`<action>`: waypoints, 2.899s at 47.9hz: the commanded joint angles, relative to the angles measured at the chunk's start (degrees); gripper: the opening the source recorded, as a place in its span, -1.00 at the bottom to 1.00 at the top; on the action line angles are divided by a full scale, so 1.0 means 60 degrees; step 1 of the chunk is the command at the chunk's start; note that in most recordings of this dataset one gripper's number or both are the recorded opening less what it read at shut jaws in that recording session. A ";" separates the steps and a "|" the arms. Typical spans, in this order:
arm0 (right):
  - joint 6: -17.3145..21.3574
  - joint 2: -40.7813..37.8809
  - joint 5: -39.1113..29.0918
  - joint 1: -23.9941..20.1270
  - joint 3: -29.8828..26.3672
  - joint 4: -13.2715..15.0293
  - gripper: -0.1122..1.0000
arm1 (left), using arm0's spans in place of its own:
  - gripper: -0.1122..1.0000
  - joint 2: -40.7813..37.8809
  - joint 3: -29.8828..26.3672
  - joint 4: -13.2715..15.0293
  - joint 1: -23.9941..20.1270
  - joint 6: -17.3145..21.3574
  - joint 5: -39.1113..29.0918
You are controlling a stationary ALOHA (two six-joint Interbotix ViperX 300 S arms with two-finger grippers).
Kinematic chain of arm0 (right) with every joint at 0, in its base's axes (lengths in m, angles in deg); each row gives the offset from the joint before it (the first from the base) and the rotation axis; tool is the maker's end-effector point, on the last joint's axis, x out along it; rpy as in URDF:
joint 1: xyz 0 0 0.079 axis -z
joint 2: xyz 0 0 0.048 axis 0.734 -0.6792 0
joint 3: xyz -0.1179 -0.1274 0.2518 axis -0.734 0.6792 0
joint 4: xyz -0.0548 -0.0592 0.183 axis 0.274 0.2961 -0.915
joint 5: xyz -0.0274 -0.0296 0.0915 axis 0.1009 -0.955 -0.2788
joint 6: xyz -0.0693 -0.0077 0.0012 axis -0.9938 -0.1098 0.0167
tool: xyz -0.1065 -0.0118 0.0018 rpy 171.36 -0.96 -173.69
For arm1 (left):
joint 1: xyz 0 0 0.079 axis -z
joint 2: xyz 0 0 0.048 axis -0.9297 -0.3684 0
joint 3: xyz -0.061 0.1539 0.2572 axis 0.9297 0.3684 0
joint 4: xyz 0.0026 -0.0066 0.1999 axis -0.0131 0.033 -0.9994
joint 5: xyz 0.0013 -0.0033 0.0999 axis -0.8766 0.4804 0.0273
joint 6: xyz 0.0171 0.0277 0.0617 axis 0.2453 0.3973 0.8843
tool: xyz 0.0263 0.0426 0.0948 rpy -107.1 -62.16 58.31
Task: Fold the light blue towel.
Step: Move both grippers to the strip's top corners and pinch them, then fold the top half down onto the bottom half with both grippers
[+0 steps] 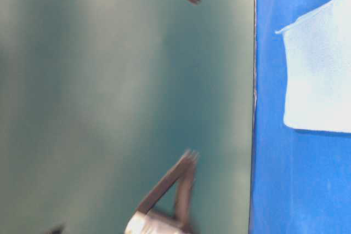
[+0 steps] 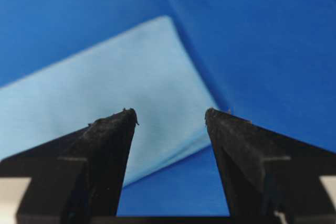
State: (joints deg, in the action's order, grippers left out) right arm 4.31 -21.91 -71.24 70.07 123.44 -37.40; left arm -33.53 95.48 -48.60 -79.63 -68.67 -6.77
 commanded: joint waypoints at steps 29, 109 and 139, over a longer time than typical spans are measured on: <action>-0.0015 -0.4351 0.0513 0.0850 -0.1479 0.0366 0.29 | 0.56 -0.4717 -0.2681 -0.0015 -0.1802 -0.0029 -0.0234; -0.0015 -0.3457 0.0234 0.1538 -0.1187 -0.0103 -0.71 | -0.70 -0.4233 -0.3369 -0.0015 -0.2358 0.1436 -0.0659; 0.0176 -0.0674 -0.1685 -0.0850 -0.1172 -0.0264 -0.71 | -0.70 -0.1758 -0.2549 -0.0015 -0.0747 0.1421 -0.2329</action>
State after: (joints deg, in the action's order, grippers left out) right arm 5.19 -27.80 -80.65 67.35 116.93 -38.54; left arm -47.07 79.84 -48.78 -85.61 -59.97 -20.39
